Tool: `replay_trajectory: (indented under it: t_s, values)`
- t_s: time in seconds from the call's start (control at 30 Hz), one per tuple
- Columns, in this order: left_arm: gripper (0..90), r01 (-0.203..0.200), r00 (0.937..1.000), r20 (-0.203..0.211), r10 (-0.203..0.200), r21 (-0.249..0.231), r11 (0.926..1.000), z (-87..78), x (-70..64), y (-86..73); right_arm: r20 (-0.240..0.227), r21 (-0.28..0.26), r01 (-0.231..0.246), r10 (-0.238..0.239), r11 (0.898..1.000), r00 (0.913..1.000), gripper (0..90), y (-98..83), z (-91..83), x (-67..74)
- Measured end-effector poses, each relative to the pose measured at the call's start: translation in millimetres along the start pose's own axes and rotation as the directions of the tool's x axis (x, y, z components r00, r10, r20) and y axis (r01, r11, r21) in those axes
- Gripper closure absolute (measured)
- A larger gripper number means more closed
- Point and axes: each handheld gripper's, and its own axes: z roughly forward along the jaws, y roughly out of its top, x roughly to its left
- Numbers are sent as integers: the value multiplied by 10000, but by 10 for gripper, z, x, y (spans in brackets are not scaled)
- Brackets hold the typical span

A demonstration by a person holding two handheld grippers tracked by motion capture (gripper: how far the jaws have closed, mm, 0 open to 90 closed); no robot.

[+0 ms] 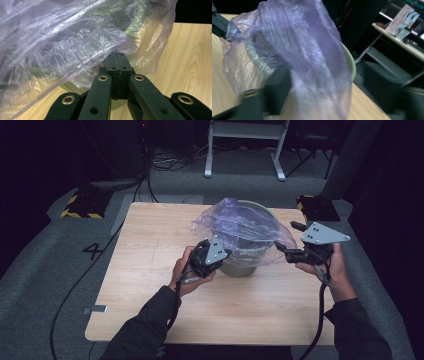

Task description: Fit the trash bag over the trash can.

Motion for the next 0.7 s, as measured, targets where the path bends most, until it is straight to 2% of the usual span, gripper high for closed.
replay_trajectory:
  t_s: [0.07, 0.1, 0.13, 0.2, 0.23, 0.33, 0.43, 0.5, 0.53, 0.67, 0.7]
  values:
    - [899, -2, 10000, 68, 2, 43, 10000, 12, 3, -7, 61, 215, 182, -183, 9996, 9998, 567, 27, 68, 11]
    - [899, -11, 9999, 113, 10, 90, 10000, 17, 5, -11, 54, 371, 174, -176, 9992, 9998, 706, 34, 97, 5]
    - [899, -54, 9999, 150, 52, 133, 9999, 25, 8, -16, 137, 419, 125, -131, 9990, 9998, 759, 36, 118, -1]
    - [899, -136, 9997, 228, 130, 253, 9996, 44, 14, -31, 157, 400, -234, 228, 9989, 9996, 865, 38, 151, -38]
    - [899, -180, 9995, 259, 172, 309, 9994, 53, 15, -41, 252, 423, -432, 421, 9982, 9988, 888, 39, 169, -62]
    - [899, -188, 9992, 355, 175, 368, 9991, 78, 13, -77, 413, 362, -1284, 1269, 9911, 9911, 900, 40, 227, -165]
    - [899, -204, 9986, 498, 181, 464, 9987, 93, 8, -127, 663, 423, -2139, 2109, 9759, 9753, 900, 24, 313, -297]
    - [899, -235, 9981, 586, 201, 573, 9981, 108, 5, -170, 1009, 620, -2318, 2249, 9708, 9691, 900, 15, 377, -365]
    - [899, -273, 9978, 620, 233, 652, 9975, 118, 5, -191, 1014, 675, -2510, 2437, 9656, 9645, 900, 6, 405, -398]
    - [899, -367, 9955, 901, 288, 871, 9955, 142, 5, -257, 1611, 1166, -2882, 2682, 9505, 9498, 900, -38, 540, -535]
    - [899, -452, 9947, 967, 361, 932, 9946, 144, 2, -270, 1748, 1259, -3044, 2810, 9442, 9437, 900, -56, 572, -572]
